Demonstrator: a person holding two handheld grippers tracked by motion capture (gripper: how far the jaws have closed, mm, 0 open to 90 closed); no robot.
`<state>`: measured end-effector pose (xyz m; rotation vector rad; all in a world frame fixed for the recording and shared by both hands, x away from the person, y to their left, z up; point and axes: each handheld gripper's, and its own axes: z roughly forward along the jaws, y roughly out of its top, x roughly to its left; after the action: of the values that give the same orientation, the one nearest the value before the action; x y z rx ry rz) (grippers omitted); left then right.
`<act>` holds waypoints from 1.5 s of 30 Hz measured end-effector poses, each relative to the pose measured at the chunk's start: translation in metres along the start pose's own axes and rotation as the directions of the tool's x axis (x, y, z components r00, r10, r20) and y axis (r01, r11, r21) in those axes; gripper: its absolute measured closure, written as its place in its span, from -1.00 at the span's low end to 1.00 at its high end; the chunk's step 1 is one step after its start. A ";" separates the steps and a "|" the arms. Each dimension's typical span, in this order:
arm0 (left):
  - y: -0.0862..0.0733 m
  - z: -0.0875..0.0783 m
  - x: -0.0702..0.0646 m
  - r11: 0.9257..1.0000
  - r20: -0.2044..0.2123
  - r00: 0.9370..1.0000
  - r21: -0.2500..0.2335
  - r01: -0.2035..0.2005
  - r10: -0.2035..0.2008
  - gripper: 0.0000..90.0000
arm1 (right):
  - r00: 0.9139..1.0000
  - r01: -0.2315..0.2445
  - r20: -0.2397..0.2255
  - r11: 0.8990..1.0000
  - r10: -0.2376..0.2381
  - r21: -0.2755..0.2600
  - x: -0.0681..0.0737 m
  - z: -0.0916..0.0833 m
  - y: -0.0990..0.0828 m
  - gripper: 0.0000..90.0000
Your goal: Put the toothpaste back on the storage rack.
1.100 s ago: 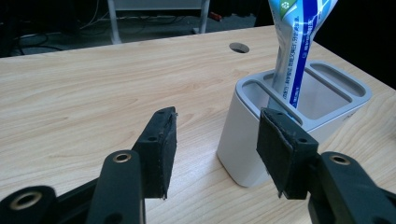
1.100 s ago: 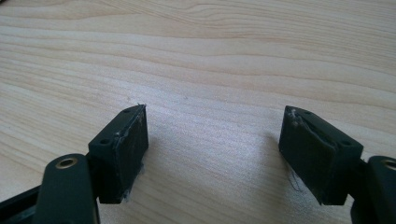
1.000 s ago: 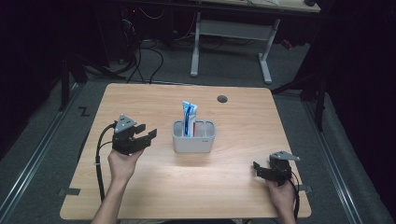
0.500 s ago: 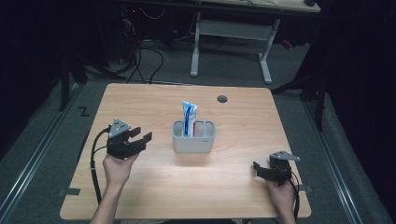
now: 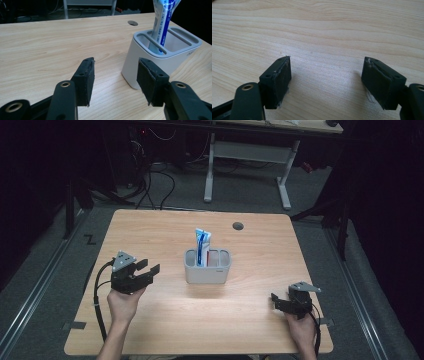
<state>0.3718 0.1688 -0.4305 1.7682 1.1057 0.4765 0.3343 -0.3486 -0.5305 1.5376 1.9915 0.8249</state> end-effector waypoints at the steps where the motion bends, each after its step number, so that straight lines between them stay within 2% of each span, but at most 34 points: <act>1: -0.001 0.000 0.000 1.000 0.000 1.000 0.002 0.001 -0.001 0.08 | 1.000 0.000 0.000 1.000 0.000 0.000 0.000 0.000 0.000 -0.47; 22: -0.014 -0.004 0.005 1.000 -0.005 1.000 0.010 0.021 -0.021 0.06 | 1.000 0.001 0.001 1.000 -0.001 0.000 0.000 0.000 0.000 -0.47; 45: -0.032 -0.003 0.011 0.998 -0.028 0.999 0.052 0.046 -0.045 0.04 | 1.000 0.001 0.001 1.000 -0.001 0.000 0.000 0.000 0.000 -0.47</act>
<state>0.3604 0.1841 -0.4590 1.7829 1.1841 0.4483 0.3343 -0.3487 -0.5305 1.5361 1.9920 0.8238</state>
